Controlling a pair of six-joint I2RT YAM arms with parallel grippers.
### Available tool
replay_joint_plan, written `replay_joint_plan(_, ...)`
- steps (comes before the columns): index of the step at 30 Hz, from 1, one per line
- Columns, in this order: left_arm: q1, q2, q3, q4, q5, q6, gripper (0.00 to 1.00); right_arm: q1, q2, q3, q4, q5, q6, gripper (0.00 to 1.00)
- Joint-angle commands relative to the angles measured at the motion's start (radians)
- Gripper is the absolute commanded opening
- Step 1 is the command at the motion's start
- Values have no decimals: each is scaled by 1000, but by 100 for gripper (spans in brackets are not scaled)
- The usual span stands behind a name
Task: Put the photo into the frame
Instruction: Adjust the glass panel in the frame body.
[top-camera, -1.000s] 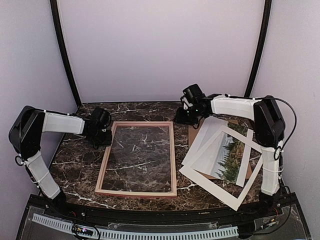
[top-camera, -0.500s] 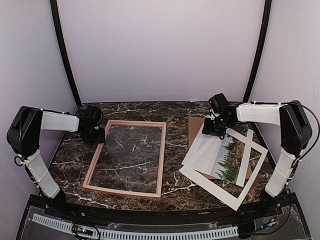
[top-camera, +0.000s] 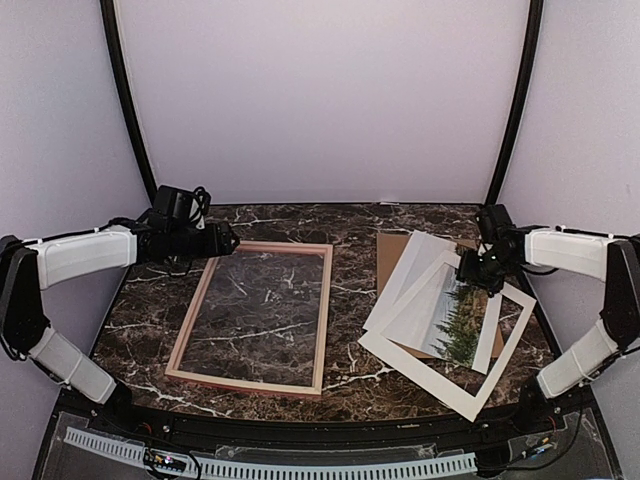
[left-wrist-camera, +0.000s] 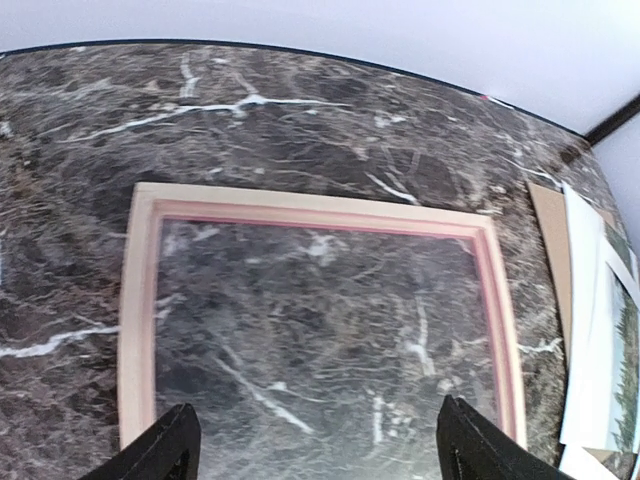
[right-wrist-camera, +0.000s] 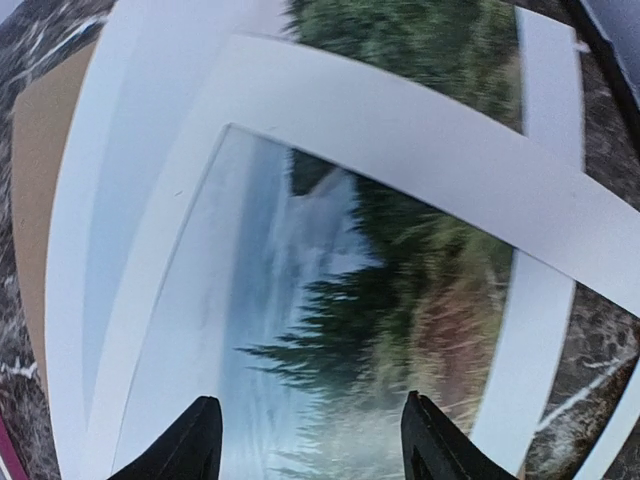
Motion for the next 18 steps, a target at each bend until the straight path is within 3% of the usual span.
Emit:
replay_joint_plan(1,-84,-30,-26,45,58,-9,85,-120,-70,-71,20,-4,8,64)
replay_joint_plan(10,-146,41,-29,95,121,-19,85,-185,13,-70,202,-195,16,64)
replay_joint_plan(18,-165,69,-25,101,134,-23,85,-95,196,75,239,-217,-13,62)
